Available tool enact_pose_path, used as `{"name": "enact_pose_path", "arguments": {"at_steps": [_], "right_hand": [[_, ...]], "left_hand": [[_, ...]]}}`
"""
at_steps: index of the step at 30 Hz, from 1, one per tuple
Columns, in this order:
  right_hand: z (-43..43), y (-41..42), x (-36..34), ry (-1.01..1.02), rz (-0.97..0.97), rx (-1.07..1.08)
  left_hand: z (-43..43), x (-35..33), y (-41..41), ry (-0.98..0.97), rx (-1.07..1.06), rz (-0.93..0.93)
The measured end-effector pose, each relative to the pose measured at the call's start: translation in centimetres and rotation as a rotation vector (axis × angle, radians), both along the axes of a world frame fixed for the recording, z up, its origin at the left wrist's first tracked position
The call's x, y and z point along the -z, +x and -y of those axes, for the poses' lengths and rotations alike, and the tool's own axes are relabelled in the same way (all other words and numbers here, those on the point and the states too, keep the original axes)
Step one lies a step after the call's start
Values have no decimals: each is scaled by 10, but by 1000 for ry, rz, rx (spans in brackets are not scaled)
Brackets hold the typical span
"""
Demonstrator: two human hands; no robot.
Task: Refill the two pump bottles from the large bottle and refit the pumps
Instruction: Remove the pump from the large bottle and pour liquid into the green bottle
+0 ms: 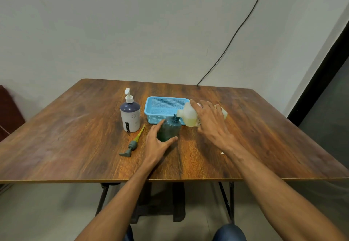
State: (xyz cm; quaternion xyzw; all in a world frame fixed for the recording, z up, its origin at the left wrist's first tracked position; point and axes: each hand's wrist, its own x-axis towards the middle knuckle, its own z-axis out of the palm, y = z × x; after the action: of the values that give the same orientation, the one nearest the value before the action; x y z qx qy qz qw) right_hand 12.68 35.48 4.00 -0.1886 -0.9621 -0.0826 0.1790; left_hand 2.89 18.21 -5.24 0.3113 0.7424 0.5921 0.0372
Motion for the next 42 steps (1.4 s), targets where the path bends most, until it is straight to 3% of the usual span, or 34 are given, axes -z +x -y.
{"name": "enact_pose_path", "arguments": {"at_steps": [42], "right_hand": [[0,-1,0,48,11,8]], "left_hand": [[-3,9,-7,13,-8,-34]]}}
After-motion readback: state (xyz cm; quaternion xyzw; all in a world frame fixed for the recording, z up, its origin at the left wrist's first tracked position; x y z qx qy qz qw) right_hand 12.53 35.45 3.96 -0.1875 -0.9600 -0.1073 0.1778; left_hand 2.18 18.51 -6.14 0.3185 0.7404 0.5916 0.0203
